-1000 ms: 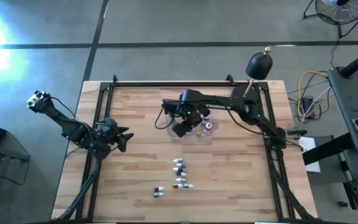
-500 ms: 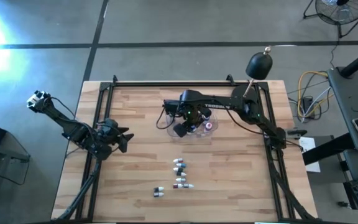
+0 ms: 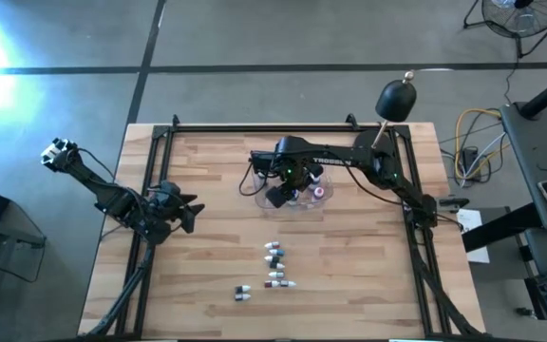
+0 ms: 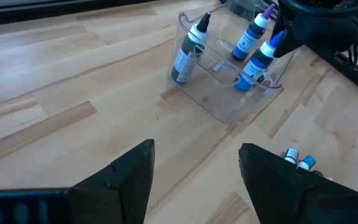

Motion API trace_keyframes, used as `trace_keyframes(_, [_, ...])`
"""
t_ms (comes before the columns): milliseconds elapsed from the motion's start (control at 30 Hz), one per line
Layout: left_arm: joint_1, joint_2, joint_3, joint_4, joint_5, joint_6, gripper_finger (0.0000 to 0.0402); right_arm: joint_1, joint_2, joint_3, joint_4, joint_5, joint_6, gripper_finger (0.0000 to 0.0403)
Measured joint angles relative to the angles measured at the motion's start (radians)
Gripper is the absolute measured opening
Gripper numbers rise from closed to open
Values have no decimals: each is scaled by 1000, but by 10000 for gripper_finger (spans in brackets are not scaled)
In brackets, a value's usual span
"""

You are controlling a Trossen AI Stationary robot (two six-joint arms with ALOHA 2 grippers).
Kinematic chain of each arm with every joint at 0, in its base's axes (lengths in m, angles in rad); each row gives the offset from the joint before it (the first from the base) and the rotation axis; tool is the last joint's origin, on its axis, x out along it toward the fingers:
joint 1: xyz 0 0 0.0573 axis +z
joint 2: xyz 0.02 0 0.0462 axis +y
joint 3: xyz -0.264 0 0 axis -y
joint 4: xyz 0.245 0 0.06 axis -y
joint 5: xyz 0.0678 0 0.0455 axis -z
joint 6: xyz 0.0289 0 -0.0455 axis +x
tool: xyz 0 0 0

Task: Pick & Place food coloring
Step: Put the large blue food coloring bottle into the transparent bin, then put the small orange food coloring bottle into the transparent bin

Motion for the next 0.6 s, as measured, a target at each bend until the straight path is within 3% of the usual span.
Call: trace_keyframes(600, [0,0,0,-1,0,5,209,30,-88,13,55,8,-48,180])
